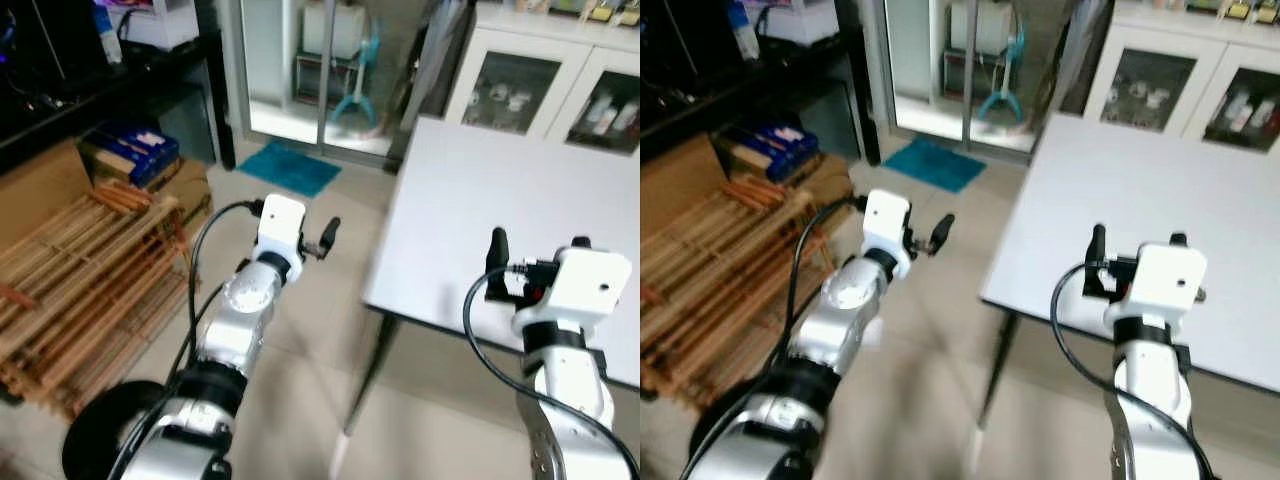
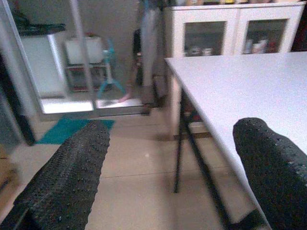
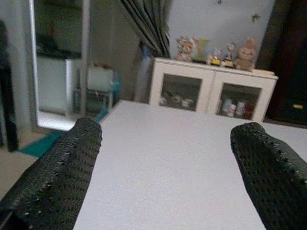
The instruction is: Picking trash to rubbish bin
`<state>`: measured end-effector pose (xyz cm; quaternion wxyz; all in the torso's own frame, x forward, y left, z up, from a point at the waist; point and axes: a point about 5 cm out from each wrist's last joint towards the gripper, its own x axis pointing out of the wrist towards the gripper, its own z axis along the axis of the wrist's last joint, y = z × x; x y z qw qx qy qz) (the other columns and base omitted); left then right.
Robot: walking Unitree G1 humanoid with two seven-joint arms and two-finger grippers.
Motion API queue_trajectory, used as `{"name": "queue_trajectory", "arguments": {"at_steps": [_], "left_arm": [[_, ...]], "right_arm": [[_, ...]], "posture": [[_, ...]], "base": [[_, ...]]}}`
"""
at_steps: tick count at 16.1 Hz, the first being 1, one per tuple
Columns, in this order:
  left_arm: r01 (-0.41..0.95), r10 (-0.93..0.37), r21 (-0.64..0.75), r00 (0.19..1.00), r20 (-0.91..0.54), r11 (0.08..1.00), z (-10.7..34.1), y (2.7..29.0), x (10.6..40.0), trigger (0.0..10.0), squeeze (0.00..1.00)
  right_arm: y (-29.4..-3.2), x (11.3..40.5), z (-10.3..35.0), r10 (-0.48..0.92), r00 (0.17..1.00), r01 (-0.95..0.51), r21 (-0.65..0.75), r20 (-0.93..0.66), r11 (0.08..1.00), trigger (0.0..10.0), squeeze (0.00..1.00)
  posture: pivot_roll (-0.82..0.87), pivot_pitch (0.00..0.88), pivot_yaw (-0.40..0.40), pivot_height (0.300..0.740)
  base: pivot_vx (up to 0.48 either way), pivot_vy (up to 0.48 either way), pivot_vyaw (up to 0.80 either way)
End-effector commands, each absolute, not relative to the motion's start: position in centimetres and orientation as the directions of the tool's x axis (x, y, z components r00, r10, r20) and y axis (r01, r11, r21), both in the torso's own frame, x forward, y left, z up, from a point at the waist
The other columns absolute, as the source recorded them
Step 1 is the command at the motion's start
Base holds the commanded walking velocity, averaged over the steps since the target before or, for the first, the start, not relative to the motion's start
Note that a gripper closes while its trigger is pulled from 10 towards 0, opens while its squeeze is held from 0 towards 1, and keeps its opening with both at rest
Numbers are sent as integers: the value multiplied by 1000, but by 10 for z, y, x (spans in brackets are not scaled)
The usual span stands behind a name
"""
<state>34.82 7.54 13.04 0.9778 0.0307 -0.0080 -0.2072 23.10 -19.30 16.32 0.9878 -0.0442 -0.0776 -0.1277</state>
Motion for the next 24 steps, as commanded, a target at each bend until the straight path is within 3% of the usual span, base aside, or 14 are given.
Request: {"name": "queue_trajectory", "arguments": {"at_steps": [1,14,24], "left_arm": [[409,-412,75,911,16,909,136,72,351,10000,0],[392,-393,55,919,17,918,138,66,356,10000,0],[370,-371,46,929,11,928,136,64,357,10000,0]], "right_arm": [[-194,231,165,-255,951,269,-62,172,961,10000,0],[-206,227,160,-373,912,384,-37,170,922,10000,0],[-204,225,154,-328,936,338,-75,127,938,10000,0]], "posture": [[94,7,-46,740],[74,18,-45,740],[64,31,-51,740]], "base": [[0,-480,0],[0,-471,0],[0,-469,0]]}}
